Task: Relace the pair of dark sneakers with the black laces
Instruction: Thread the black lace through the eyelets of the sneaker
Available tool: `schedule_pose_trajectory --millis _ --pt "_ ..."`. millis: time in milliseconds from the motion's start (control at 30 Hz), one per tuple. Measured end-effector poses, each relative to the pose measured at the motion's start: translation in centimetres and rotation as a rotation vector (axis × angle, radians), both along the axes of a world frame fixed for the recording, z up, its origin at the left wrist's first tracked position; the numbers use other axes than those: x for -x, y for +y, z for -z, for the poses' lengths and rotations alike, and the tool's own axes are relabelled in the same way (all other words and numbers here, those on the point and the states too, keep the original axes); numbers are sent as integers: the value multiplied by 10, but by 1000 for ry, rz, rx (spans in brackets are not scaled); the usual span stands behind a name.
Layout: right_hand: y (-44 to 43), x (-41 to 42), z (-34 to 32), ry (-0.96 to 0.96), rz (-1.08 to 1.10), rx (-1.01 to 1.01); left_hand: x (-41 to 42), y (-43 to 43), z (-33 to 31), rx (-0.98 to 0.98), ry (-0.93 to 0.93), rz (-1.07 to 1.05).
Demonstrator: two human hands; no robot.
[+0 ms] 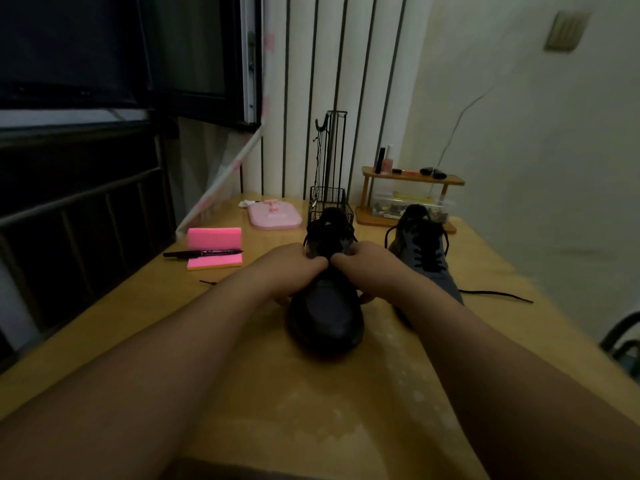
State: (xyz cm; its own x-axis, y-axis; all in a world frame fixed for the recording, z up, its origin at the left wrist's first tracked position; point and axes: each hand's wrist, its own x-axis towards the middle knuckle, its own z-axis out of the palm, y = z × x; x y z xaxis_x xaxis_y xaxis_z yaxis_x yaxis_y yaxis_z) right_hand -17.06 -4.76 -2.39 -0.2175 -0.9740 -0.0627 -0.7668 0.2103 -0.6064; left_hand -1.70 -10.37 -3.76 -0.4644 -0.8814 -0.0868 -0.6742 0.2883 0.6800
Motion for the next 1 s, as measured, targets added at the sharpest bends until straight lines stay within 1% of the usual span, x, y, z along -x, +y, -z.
schedule_pose_trajectory --millis 100,167,233,367,433,533,633,667,700,767,867,900,933,1000 --pt "-1 -4 -7 128 -5 -13 5 -2 -9 -17 -72 15" --pt "-2 -3 -6 174 -21 17 6 -3 -12 -3 -117 30" --pt "-3 -1 -2 202 -16 52 9 -4 -12 49 -153 26" --pt "-2 2 8 240 14 127 13 -6 -7 233 -226 -21" --pt "-2 2 11 242 17 137 11 -7 -4 260 -225 -22" --pt "1 5 12 154 1 136 6 -6 0 215 -122 -1" --pt "7 9 10 -71 -37 62 -5 1 12 13 90 44" --pt "10 9 10 -105 -45 34 -7 1 16 -27 135 52" --pt "12 9 10 -95 -57 18 -8 0 17 -41 162 51" --pt "14 9 12 -50 -58 12 -6 -3 22 -13 156 27" --pt "14 13 14 53 -6 48 -9 -3 37 100 -8 -53" --pt "15 16 14 46 -2 44 -13 -3 45 125 -19 -79" --pt "16 20 14 -12 -7 37 -17 -3 50 142 10 -98" --pt "16 27 16 -194 7 43 -19 -6 51 183 114 -132"
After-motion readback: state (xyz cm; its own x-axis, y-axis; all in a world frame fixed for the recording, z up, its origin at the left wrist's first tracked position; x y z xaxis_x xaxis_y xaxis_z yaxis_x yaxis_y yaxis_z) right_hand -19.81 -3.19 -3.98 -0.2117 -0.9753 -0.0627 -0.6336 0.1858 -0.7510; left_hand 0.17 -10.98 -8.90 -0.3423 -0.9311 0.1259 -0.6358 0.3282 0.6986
